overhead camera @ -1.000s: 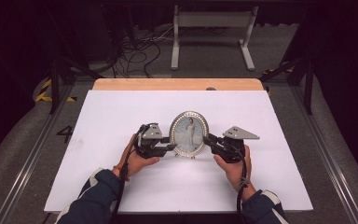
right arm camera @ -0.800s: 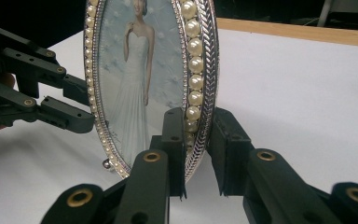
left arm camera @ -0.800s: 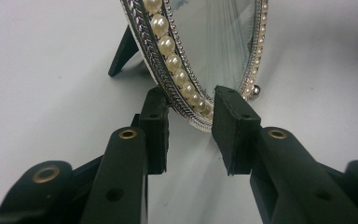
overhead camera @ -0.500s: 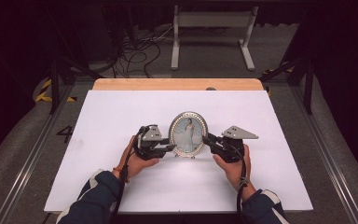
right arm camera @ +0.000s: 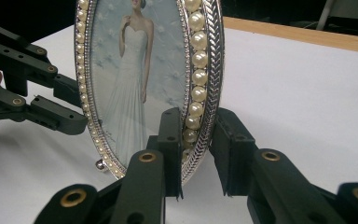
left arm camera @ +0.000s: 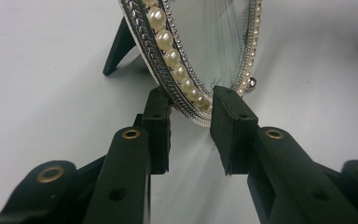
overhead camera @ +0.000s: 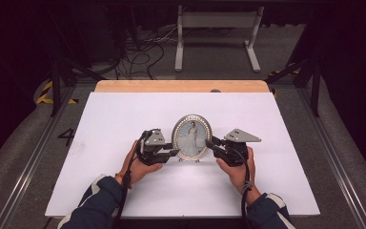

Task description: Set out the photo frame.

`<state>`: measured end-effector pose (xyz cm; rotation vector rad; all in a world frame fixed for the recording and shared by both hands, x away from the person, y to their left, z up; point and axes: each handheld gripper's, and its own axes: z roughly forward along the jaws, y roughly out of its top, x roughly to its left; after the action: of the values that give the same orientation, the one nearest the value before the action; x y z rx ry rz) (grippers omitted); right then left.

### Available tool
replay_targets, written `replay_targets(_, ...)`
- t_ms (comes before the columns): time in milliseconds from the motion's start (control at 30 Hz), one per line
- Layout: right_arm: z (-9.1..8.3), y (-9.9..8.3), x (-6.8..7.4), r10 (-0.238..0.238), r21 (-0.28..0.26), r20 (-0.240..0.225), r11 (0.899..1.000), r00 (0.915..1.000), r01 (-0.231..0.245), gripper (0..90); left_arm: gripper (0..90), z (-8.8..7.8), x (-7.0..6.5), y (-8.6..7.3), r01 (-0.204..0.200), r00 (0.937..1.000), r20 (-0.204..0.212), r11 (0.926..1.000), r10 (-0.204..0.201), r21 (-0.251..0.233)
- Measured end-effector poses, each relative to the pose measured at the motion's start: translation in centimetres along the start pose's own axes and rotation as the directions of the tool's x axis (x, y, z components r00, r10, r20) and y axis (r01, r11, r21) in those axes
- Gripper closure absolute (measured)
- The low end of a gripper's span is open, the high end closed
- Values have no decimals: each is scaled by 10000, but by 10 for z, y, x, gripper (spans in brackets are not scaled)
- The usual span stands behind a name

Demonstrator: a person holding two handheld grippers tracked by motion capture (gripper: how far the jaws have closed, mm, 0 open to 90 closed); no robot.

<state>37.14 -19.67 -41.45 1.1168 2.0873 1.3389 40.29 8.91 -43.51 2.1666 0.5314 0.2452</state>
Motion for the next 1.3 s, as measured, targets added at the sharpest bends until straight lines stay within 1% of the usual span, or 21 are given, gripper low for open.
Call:
replay_targets(67,0,0,0,-10,3,-9,10000,10000,10,735,687,0,0,0,-10,10000,-5,10000,10,-6)
replay_targets(100,0,0,0,-11,2,-19,10000,10000,11,734,687,0,0,0,71,10000,23,10000,-71,-10)
replay_targets(200,0,0,0,-41,5,20,10000,10000,41,732,669,0,-2,0,36,10000,-28,10000,-36,-6)
replay_targets(300,1,1,2,-166,21,76,9999,9998,166,731,647,0,-2,-1,49,9999,-93,10000,-50,-85)
replay_targets(333,1,1,3,-317,45,111,9995,9994,316,729,638,0,-2,-1,49,9999,-119,9999,-50,-90)
replay_targets(400,1,1,4,-462,77,177,9989,9988,461,720,636,-1,-2,-1,9,9999,-150,9999,-11,-108)
replay_targets(467,1,1,5,-482,123,186,9988,9987,480,714,635,-2,-1,-2,-13,9998,-217,9999,10,-168)
replay_targets(533,1,0,5,-598,174,204,9981,9980,595,703,629,-4,0,-2,-13,9997,-252,9998,8,-202)
replay_targets(600,0,0,5,-645,196,202,9977,9977,641,701,621,-5,0,-2,-120,9991,-409,9997,110,-230)
replay_targets(733,-1,0,5,-835,245,236,9963,9962,830,685,603,-10,1,-3,-177,9981,-589,9991,154,-373)
replay_targets(833,-3,-1,4,-957,281,261,9951,9951,949,675,582,-13,2,-4,-208,9981,-584,9986,180,-481)
replay_targets(867,-4,-1,4,-1013,306,282,9945,9945,1004,666,567,-13,2,-4,-221,9983,-541,9985,194,-496)
replay_targets(933,-5,-1,2,-943,308,257,9951,9952,935,631,525,-14,2,-5,-214,9985,-519,9983,187,-537)
replay_targets(1000,-6,-1,0,-894,361,302,9954,9955,883,587,486,-14,3,-5,-318,9974,-657,9984,287,-470)
replay_targets(1033,-6,-1,0,-861,378,290,9957,9959,850,572,471,-13,2,-6,-329,9976,-625,9985,301,-438)
replay_targets(1100,-8,-2,-2,-877,416,266,9954,9958,865,540,442,-13,2,-6,-392,9969,-705,9983,362,-423)
replay_targets(1200,-8,-3,-3,-920,505,242,9946,9955,907,491,408,-12,2,-7,-418,9967,-714,9987,397,-285)
replay_targets(1300,-7,-4,-5,-940,715,213,9932,9953,923,434,368,-12,2,-8,-404,9969,-675,9991,394,-146)
